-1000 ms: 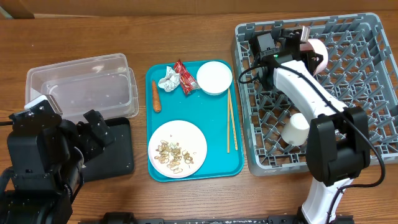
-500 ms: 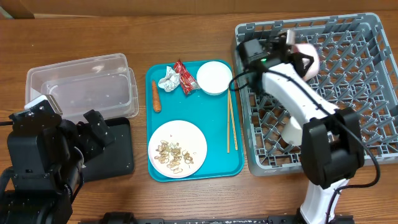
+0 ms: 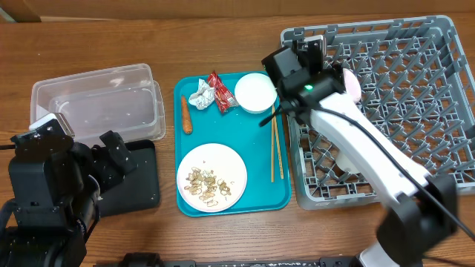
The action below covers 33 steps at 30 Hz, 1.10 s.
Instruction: Sort waste into correct bins and load items into the dishwasher
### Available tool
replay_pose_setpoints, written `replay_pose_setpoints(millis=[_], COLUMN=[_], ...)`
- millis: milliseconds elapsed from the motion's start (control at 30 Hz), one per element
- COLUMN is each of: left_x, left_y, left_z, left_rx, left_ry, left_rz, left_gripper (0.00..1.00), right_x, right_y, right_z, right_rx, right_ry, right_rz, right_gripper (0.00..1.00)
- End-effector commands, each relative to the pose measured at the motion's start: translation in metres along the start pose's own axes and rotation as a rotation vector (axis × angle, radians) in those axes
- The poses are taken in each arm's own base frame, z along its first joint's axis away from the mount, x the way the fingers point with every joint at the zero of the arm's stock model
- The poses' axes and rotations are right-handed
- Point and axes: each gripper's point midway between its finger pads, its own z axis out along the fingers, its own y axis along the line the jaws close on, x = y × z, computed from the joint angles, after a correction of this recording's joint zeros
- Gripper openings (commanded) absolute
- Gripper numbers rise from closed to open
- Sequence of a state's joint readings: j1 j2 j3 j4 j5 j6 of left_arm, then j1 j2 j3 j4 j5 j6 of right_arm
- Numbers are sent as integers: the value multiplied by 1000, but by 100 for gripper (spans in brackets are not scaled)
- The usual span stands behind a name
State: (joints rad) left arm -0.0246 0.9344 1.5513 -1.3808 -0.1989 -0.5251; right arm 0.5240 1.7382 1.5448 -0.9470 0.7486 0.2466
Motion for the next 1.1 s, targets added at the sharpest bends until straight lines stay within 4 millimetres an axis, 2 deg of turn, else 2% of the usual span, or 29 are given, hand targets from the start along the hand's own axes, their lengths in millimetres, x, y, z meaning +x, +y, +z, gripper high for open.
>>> replay_pose_setpoints(millis=[0, 67, 133, 233, 400, 533, 700, 867, 1067], left_x=[-3, -3, -3, -3, -3, -3, -3, -3, -3], left_y=[1, 1, 1, 1, 1, 1, 1, 1, 1], left_z=[-1, -1, -1, -1, -1, -1, -1, -1, -1], left_rx=[-8, -8, -8, -8, -8, -8, -8, -8, -8], left_ry=[-12, -12, -12, -12, -12, -12, -12, -12, -12], left_rz=[-14, -13, -13, -13, -13, -13, -14, -13, -14], left_gripper=[100, 100, 100, 100, 100, 100, 100, 100, 100], right_x=[5, 7, 11, 21, 35, 39, 56, 68, 70], right_y=[85, 106, 116, 126, 152, 171, 190, 201, 201], right_z=[-49, -62, -64, -51, -26, -4, 24, 50, 67], right_rx=[-592, -732, -764, -711, -651, -627, -554, -508, -490], right_ry=[108, 170, 255, 389, 509, 545, 623, 656, 657], right_rz=[79, 158, 286, 506, 681, 762, 878, 938, 972], right_gripper=[58, 54, 47, 48, 48, 48, 48, 49, 46])
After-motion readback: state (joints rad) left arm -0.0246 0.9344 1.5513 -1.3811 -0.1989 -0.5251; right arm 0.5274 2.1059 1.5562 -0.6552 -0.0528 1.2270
